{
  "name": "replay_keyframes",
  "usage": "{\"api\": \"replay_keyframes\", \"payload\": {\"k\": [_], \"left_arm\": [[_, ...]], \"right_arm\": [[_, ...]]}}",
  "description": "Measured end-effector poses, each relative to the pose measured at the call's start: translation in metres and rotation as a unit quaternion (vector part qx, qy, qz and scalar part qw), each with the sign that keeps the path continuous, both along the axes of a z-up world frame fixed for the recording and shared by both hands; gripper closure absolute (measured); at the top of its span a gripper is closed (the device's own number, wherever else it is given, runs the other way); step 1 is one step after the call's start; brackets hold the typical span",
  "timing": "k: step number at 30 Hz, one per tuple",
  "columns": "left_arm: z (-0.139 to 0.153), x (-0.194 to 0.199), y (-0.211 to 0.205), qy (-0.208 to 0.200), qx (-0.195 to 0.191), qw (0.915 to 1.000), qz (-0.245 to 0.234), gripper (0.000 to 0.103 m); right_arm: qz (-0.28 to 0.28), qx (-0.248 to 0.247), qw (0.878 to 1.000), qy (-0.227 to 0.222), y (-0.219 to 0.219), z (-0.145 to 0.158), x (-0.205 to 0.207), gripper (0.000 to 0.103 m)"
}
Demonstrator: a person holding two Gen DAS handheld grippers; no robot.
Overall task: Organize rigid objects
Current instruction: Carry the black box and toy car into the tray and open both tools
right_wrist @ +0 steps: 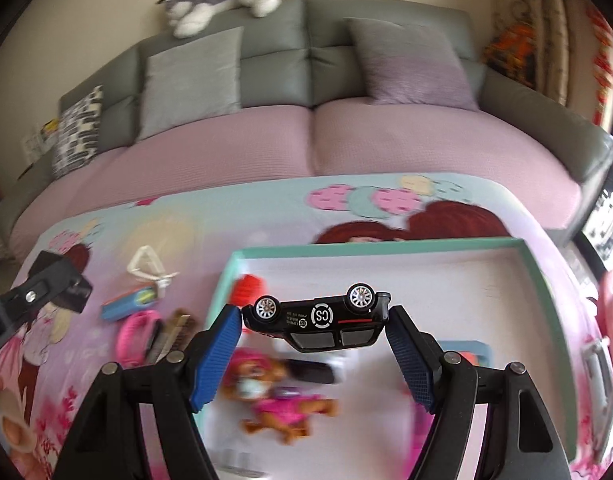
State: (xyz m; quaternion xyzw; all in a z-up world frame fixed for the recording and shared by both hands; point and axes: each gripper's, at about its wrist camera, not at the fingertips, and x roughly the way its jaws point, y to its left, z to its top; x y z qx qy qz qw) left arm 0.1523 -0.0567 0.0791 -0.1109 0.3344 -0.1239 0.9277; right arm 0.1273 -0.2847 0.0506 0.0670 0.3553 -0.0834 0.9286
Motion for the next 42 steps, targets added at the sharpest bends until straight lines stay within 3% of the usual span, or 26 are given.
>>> {"api": "replay_keyframes", "payload": {"k": [11, 17, 33, 42], "left_arm": [[-0.007, -0.014, -0.078, 0.009, 0.011, 0.994, -0.108, 0.046], [-0.02, -0.015, -0.109, 0.023, 0.024, 0.9896, -0.14, 0.046], [-0.033, -0.018, -0.134, 0.029, 0.057, 0.9851, -0.16, 0.045], [-0.034, -0.018, -0.132, 0.034, 0.056, 0.9849, -0.16, 0.045]], "right_arm": [[-0.096, -0.001, 0.995, 0.015, -0.066, -0.008, -0.013, 0.026], [-0.107, 0.005, 0.994, 0.012, -0.075, -0.008, -0.019, 0.026], [-0.107, 0.009, 0.994, 0.026, -0.077, -0.017, -0.013, 0.026], [-0.103, 0.004, 0.994, 0.04, -0.076, -0.019, -0.008, 0.026]]}}
